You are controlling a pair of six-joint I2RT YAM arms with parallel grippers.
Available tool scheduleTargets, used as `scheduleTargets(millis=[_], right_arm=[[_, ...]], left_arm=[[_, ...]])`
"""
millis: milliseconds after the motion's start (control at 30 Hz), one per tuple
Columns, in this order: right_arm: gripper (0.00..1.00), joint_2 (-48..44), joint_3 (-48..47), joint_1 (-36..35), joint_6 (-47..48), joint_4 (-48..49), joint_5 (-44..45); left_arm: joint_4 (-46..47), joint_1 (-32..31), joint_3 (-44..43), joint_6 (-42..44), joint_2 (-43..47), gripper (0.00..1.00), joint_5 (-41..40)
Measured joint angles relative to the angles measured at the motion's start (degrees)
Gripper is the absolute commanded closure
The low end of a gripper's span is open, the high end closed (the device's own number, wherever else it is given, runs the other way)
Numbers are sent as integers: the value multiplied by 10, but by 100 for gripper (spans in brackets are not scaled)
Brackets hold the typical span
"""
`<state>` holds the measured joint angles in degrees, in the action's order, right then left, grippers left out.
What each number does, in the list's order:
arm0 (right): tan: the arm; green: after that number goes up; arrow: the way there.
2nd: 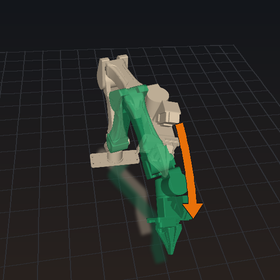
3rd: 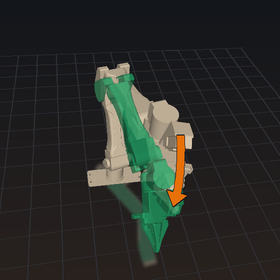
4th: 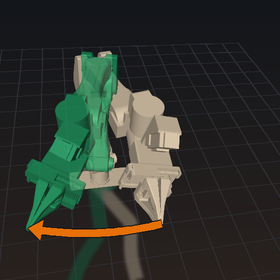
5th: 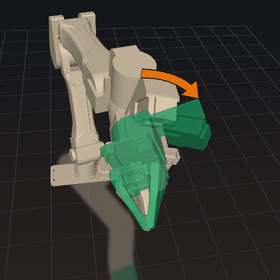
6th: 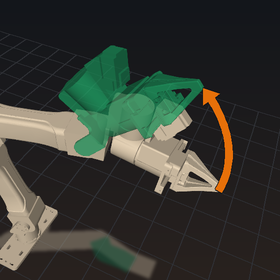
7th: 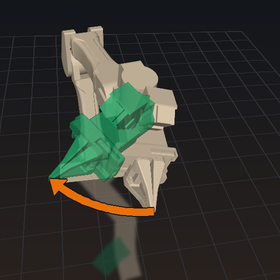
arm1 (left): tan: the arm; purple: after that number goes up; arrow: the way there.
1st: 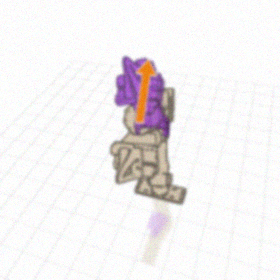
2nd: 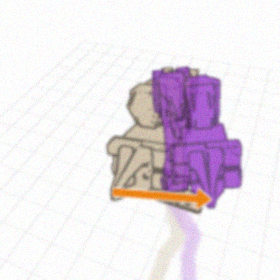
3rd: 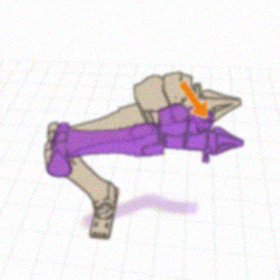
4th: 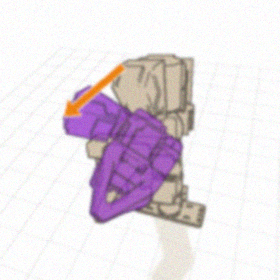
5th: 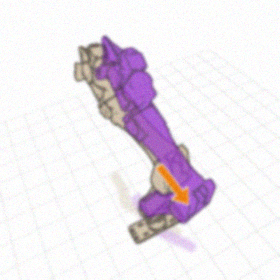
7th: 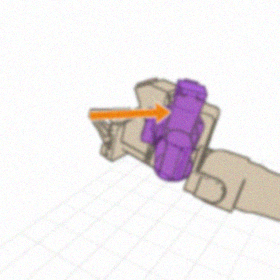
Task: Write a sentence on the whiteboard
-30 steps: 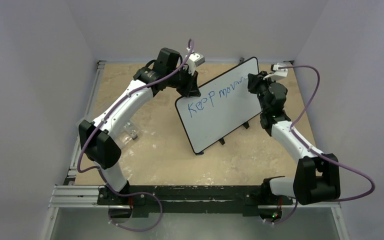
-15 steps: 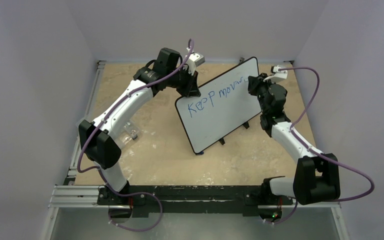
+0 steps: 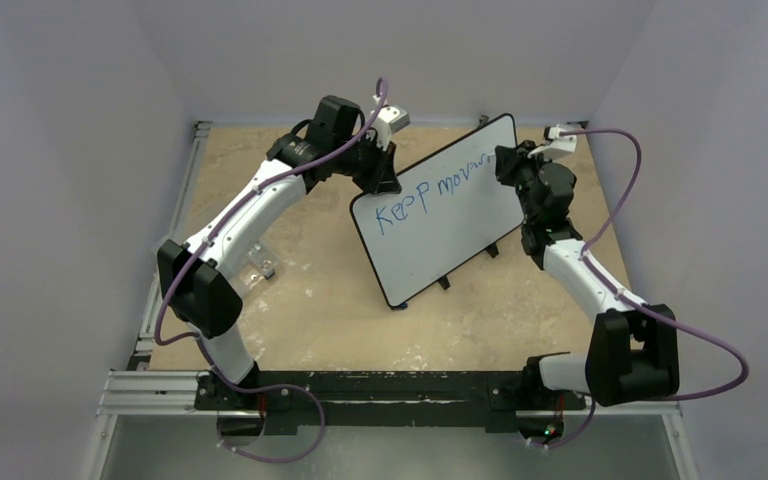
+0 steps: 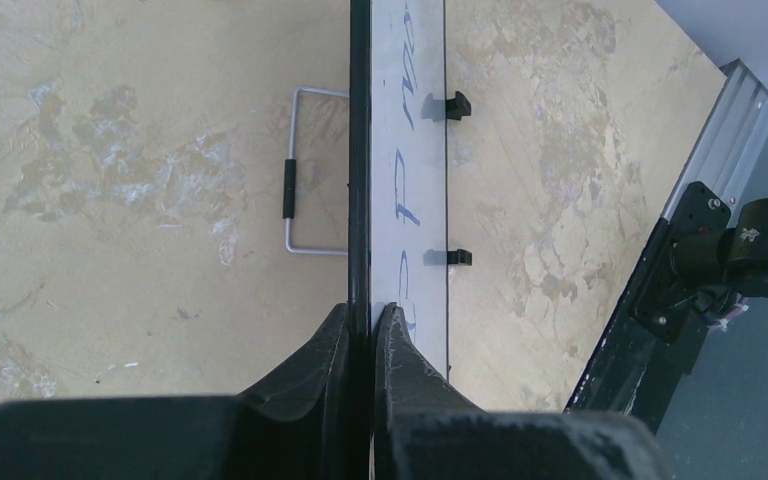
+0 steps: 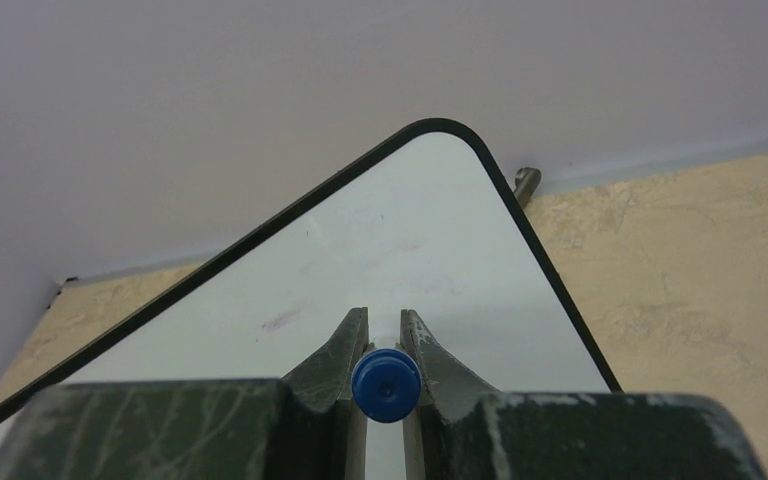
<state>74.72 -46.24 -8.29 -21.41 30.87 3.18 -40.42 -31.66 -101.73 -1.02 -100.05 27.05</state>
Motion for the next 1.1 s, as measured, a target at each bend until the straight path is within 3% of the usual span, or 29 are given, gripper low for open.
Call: scheduleTargets(millis=[767,1100], right_arm=[[100,2,-12,2,-22,4,-23],[100,-75,24,1,-22,-13,-26]], left_arm=[[-2,0,0,0,0,100,0],[-6,-2,-5,0,0,100,0]])
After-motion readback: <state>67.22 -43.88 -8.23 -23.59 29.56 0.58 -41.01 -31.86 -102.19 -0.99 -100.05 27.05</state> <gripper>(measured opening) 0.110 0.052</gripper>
